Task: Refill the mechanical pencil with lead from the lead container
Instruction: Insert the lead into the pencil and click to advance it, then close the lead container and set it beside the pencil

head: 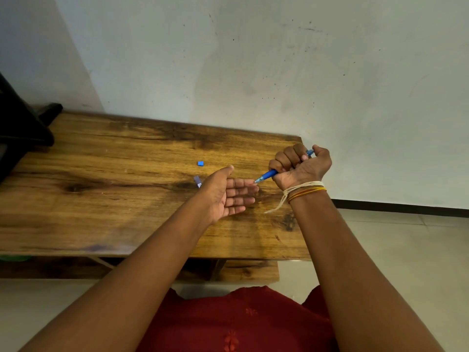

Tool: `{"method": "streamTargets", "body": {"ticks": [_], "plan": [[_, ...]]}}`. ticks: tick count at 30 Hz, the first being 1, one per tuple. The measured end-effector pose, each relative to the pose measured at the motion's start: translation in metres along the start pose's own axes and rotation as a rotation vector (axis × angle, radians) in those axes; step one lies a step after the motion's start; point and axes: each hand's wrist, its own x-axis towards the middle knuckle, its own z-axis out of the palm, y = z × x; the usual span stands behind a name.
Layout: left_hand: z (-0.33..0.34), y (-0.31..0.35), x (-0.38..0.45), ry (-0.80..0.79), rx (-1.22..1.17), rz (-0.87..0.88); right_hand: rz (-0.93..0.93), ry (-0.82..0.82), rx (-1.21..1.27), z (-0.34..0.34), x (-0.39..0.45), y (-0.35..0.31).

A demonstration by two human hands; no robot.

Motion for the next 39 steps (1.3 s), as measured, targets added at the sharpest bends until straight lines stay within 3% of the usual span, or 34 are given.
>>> {"method": "streamTargets", "body": {"ticks": [15, 22, 29, 34, 39], "plan": [[-0.003, 0.005, -0.002, 0.007, 0.010, -0.030, 0.078, 0.118, 0.026, -0.005, 0.004, 0.004], [-0.012, 0.015, -0.009, 0.100, 0.067, 0.016, 0.159, 0.181, -0.264, 0.005, 0.007, 0.015], [-0.031, 0.025, -0.008, 0.397, 0.303, 0.187, 0.194, 0.213, -0.710, -0.010, 0.013, 0.027], [-0.046, 0.027, -0.001, 0.439, 0.390, 0.157, 0.019, 0.286, -1.008, -0.018, 0.020, 0.034], [-0.055, 0.017, 0.004, 0.572, 0.707, 0.155, -0.150, 0.338, -1.297, -0.020, 0.019, 0.036]]}}
